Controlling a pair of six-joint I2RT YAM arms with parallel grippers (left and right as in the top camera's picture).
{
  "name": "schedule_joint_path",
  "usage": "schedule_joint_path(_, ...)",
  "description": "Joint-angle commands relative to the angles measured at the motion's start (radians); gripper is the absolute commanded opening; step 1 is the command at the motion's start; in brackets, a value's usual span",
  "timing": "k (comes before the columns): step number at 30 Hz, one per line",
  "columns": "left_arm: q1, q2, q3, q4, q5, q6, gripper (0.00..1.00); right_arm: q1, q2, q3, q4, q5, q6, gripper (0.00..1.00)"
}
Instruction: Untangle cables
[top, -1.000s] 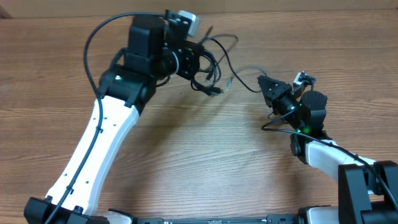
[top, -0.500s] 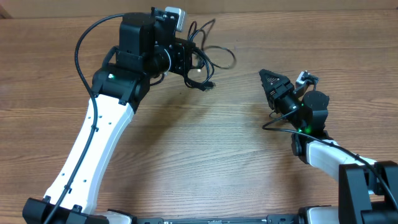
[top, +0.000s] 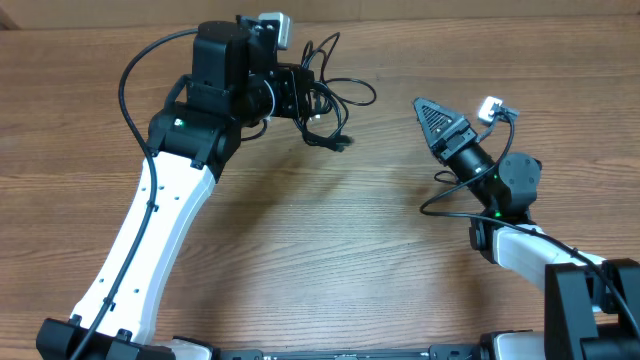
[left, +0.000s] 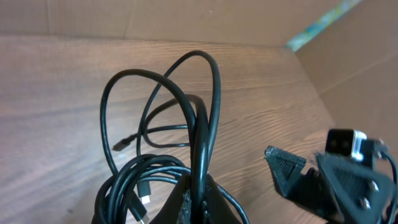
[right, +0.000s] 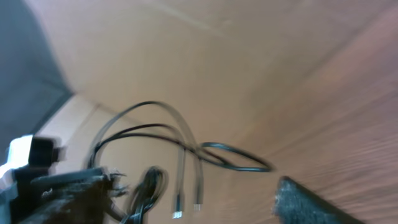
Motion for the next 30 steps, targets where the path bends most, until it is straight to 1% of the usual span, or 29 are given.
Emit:
schedule_joint_path(1, -0.003, -0.024, 0.019, 0.006, 0.003, -0.184, 0.04, 0.002, 0.002, 0.010, 0.077, -0.091, -0.076, 0.97)
schedule_joint_path(2, -0.003, -0.023, 0.019, 0.004, 0.003, -0.214, 0.04, 0.005, 0.002, 0.010, 0.104, -0.109, -0.098, 1.00)
schedule_joint_path(6, -0.003, -0.023, 0.019, -0.007, 0.003, -0.302, 0.04, 0.019, 0.002, 0.010, 0.163, -0.141, -0.164, 1.00)
schedule_joint_path(10, -0.003, -0.023, 0.019, -0.007, -0.013, -0.397, 0.05, 0.026, 0.002, 0.010, 0.166, -0.141, -0.166, 0.98)
schedule_joint_path(15, -0.003, -0.023, 0.019, -0.032, -0.076, -0.620, 0.04, 0.026, 0.002, 0.010, 0.165, -0.136, -0.166, 0.98)
schedule_joint_path(16, -0.003, -0.023, 0.019, -0.033, -0.079, -0.634, 0.04, 0.026, 0.002, 0.010, 0.165, -0.136, -0.166, 0.98)
schedule_joint_path(22, -0.003, -0.024, 0.019, -0.033, -0.079, -0.636, 0.04, 0.026, 0.002, 0.010, 0.162, -0.133, -0.166, 0.98)
schedule_joint_path(30, -0.028, -0.023, 0.019, -0.033, -0.127, -0.635, 0.05, 0.026, 0.002, 0.010, 0.129, -0.117, -0.166, 0.98)
